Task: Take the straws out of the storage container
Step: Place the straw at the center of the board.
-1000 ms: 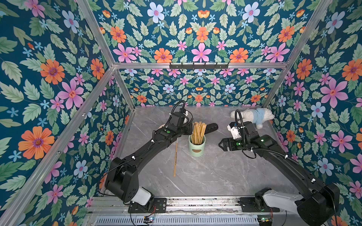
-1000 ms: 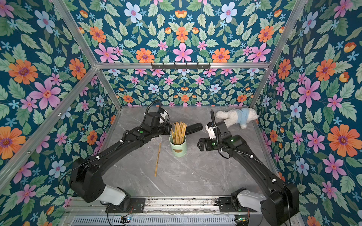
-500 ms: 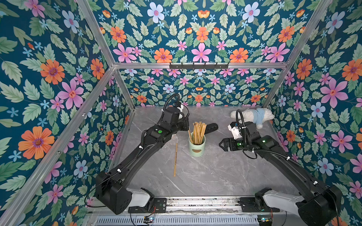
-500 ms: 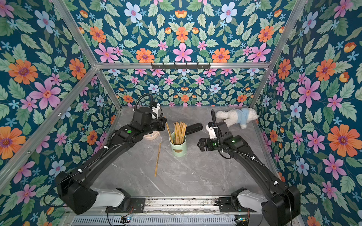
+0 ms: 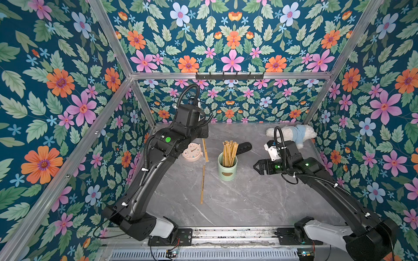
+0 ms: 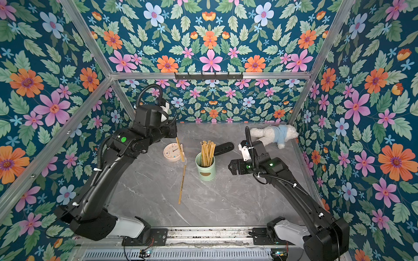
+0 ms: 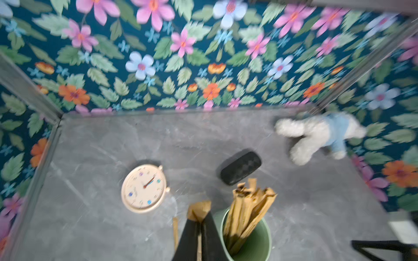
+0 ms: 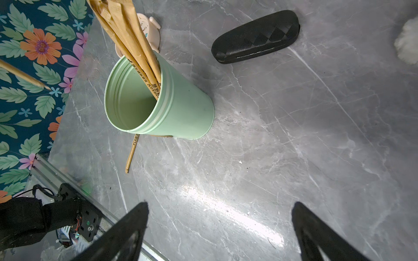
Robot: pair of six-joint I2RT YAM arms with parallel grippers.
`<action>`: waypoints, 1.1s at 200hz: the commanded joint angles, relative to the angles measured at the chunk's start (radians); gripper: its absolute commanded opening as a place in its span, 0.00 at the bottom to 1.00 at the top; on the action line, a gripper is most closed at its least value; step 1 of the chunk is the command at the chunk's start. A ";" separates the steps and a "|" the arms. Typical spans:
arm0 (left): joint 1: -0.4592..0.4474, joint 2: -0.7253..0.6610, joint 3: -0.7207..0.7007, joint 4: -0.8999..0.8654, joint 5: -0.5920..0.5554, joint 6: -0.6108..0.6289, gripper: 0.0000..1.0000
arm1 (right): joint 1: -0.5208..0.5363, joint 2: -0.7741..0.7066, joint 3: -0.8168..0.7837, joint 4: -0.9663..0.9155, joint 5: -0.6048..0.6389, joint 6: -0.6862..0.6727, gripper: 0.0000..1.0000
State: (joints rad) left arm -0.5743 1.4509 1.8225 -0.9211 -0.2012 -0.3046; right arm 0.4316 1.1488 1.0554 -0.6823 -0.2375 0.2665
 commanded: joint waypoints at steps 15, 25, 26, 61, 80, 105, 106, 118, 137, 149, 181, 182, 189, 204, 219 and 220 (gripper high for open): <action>0.044 0.041 -0.224 -0.179 0.005 -0.015 0.09 | 0.001 0.002 0.000 0.007 -0.019 -0.003 0.99; 0.066 0.056 -0.305 -0.156 0.037 -0.016 0.09 | 0.002 0.002 0.000 0.007 -0.020 -0.003 0.99; 0.069 0.058 -0.313 -0.153 0.041 -0.016 0.09 | 0.001 0.002 0.001 0.007 -0.021 -0.003 0.99; 0.129 0.168 -0.449 -0.114 0.099 0.004 0.09 | 0.002 0.012 0.000 0.008 -0.023 -0.003 0.99; 0.141 0.237 -0.444 -0.116 0.101 0.017 0.09 | 0.002 0.017 -0.002 0.009 -0.019 -0.003 0.99; 0.154 0.316 -0.413 -0.114 0.123 0.028 0.09 | 0.002 0.021 -0.003 0.012 -0.019 -0.004 0.99; 0.154 0.318 -0.411 -0.114 0.124 0.028 0.09 | 0.002 0.021 -0.003 0.012 -0.019 -0.005 0.99; 0.158 0.349 -0.403 -0.107 0.132 0.031 0.09 | 0.003 0.022 -0.003 0.013 -0.020 -0.005 0.99; 0.164 0.385 -0.401 -0.096 0.142 0.037 0.09 | 0.002 0.023 -0.003 0.012 -0.021 -0.004 0.99; 0.170 0.402 -0.398 -0.091 0.146 0.037 0.09 | 0.002 0.024 -0.003 0.013 -0.023 -0.005 0.99; 0.180 0.427 -0.397 -0.068 0.173 0.033 0.09 | 0.002 0.023 -0.003 0.013 -0.026 -0.005 0.99; 0.180 0.428 -0.396 -0.068 0.173 0.033 0.09 | 0.002 0.024 -0.003 0.013 -0.026 -0.005 0.99; 0.182 0.435 -0.393 -0.064 0.176 0.033 0.09 | 0.002 0.024 -0.004 0.013 -0.026 -0.005 0.99; 0.186 0.446 -0.391 -0.055 0.185 0.033 0.09 | 0.002 0.023 -0.005 0.013 -0.026 -0.005 0.99; 0.189 0.456 -0.389 -0.042 0.195 0.033 0.09 | 0.002 0.024 -0.005 0.013 -0.028 -0.005 0.99; 0.189 0.457 -0.389 -0.041 0.195 0.033 0.09 | 0.002 0.024 -0.005 0.012 -0.028 -0.005 0.99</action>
State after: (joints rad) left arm -0.3904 1.8977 1.4258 -0.9718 -0.0269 -0.2810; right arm 0.4328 1.1706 1.0519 -0.6765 -0.2581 0.2665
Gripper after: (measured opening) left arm 0.091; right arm 0.991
